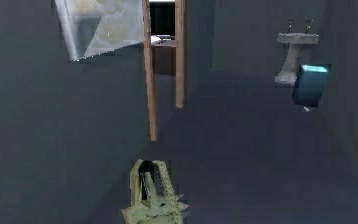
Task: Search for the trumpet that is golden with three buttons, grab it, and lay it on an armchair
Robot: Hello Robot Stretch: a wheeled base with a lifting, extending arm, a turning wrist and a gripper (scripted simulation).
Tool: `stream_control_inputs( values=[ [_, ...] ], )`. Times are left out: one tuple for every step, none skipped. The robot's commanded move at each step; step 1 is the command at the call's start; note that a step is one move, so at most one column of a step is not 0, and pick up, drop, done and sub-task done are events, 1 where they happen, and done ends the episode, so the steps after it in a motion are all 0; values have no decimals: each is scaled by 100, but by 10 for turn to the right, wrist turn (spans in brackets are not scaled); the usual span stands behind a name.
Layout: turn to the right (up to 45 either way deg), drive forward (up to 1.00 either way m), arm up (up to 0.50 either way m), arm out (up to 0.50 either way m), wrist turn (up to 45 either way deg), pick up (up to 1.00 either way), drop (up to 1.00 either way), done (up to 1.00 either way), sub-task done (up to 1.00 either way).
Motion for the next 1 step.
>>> stream_control_inputs(
  values=[
    [30,0,0,0,0,0,0,0,0]
  ],
)
